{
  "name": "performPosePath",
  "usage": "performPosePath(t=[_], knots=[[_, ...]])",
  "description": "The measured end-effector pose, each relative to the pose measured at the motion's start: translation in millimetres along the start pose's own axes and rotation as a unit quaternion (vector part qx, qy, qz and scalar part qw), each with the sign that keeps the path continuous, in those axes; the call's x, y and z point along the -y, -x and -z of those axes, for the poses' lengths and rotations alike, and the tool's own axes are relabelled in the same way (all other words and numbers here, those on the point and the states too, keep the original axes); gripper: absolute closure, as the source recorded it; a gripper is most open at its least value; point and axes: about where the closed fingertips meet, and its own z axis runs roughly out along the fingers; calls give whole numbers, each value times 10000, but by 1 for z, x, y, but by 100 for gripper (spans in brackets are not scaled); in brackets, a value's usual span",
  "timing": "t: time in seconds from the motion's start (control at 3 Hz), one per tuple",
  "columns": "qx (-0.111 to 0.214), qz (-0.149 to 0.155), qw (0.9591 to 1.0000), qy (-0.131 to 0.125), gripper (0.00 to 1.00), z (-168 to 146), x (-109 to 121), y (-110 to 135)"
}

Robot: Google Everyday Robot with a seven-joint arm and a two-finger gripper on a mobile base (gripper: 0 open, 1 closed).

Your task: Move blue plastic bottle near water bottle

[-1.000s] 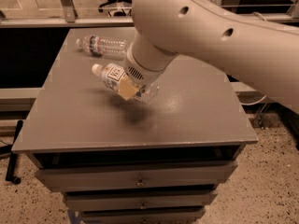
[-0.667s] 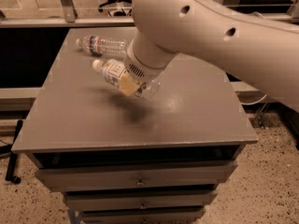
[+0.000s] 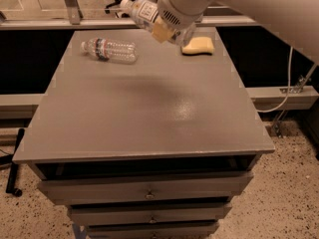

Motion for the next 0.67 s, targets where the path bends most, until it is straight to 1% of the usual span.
performPosePath(t=[0.33, 0.67], knots=[[242, 180, 9991, -292, 100, -4, 46, 23], [472, 494, 9974, -214, 100, -51, 87, 48]])
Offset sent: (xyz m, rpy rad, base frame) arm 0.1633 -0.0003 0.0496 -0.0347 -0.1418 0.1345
